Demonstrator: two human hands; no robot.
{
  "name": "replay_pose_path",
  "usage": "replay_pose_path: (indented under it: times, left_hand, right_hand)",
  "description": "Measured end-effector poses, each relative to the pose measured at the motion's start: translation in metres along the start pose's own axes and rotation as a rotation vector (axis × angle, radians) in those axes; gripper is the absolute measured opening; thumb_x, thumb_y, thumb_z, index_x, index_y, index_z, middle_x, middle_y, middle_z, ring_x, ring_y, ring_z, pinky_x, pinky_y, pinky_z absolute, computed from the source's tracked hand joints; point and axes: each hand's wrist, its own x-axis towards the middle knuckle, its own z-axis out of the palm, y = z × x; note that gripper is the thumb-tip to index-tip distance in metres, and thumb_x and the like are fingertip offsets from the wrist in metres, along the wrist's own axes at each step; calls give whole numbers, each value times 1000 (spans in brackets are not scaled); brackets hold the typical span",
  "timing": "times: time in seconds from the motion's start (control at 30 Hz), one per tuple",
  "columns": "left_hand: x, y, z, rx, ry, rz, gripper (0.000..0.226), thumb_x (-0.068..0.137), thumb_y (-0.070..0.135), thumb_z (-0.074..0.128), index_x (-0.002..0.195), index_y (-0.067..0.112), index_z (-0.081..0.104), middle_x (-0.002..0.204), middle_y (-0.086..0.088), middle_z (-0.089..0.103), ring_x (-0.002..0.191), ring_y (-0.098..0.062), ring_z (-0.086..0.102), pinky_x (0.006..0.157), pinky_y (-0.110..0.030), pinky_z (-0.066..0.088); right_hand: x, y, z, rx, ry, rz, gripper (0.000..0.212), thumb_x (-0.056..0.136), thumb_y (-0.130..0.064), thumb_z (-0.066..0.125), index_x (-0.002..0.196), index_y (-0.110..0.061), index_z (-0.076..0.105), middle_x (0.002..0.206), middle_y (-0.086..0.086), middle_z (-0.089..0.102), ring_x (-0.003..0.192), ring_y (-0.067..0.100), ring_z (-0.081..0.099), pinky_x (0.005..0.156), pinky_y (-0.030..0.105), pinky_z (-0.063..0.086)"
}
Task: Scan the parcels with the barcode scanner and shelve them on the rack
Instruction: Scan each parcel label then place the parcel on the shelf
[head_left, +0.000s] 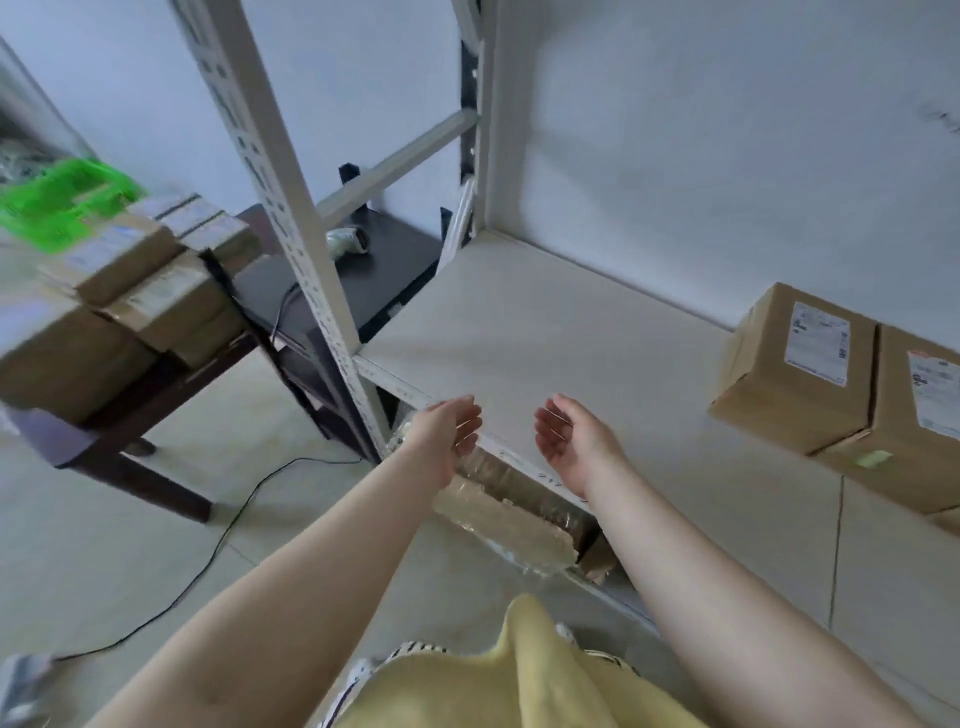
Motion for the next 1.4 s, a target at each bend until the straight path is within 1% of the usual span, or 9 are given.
replay_pose_path:
  times: [0.2, 0.37, 0.47, 0.93, 1.07, 1.13, 1.23, 1.33, 1.4]
  left_hand:
    - [-18, 51, -142, -100, 153, 53, 6, 96, 8, 65, 90, 10, 67, 78, -4, 67, 69, -14, 61, 68, -24, 50]
    - [-27, 89, -261, -234, 294, 80, 2, 96, 13, 66, 98, 11, 67, 86, -3, 70, 77, -13, 67, 65, -23, 52]
    - [-24, 111, -305, -287, 351, 103, 7, 95, 14, 68, 102, 11, 67, 88, -3, 71, 80, -13, 68, 64, -23, 51]
    - [79, 240, -384, -342, 382, 162, 5, 96, 19, 68, 97, 15, 66, 91, -1, 70, 78, -12, 67, 65, -23, 51]
    - [101, 287, -409, -242, 435, 228, 6, 96, 22, 69, 98, 17, 65, 102, -3, 71, 92, -13, 68, 75, -24, 53]
    - [115, 308, -424, -179, 459, 256, 14, 95, 24, 70, 107, 17, 67, 110, -4, 71, 101, -15, 68, 78, -24, 54]
    - [135, 336, -447, -68, 493, 258, 32, 94, 27, 72, 122, 14, 64, 113, -4, 69, 105, -16, 65, 81, -25, 55]
    - [160, 368, -470, 80, 529, 251, 40, 91, 33, 74, 126, 15, 62, 114, -4, 66, 108, -16, 63, 97, -34, 54]
    - [179, 390, -484, 161, 550, 256, 43, 91, 35, 74, 126, 15, 61, 116, -3, 65, 108, -15, 61, 101, -36, 52]
  right_hand:
    - [-23, 79, 124, -60, -110, 60, 15, 94, -18, 66, 82, -9, 66, 63, 4, 70, 50, 11, 64, 50, 21, 52]
    - [-51, 140, 236, -188, -257, 126, 15, 94, -22, 67, 87, -9, 67, 78, 5, 69, 69, 15, 63, 70, 27, 52]
    - [-55, 164, 289, -279, -344, 152, 17, 93, -27, 68, 86, -12, 66, 80, 4, 69, 70, 15, 63, 71, 27, 53]
    - [45, 184, 479, -400, -377, 235, 29, 91, -36, 71, 102, -10, 66, 89, 5, 68, 76, 16, 64, 69, 27, 56]
    - [68, 177, 531, -436, -401, 228, 29, 90, -36, 72, 103, -11, 64, 91, 5, 69, 79, 17, 65, 73, 28, 57]
    - [79, 172, 556, -458, -412, 225, 28, 90, -36, 72, 101, -12, 64, 94, 6, 69, 81, 17, 65, 76, 29, 56]
    - [94, 166, 588, -485, -433, 229, 27, 91, -36, 71, 101, -12, 63, 99, 8, 68, 89, 19, 64, 84, 32, 57]
    - [113, 165, 613, -501, -431, 240, 28, 92, -37, 70, 103, -12, 64, 103, 8, 68, 94, 19, 64, 92, 35, 56]
    - [128, 169, 630, -529, -421, 238, 34, 91, -40, 69, 110, -12, 64, 109, 8, 68, 101, 20, 65, 93, 36, 56]
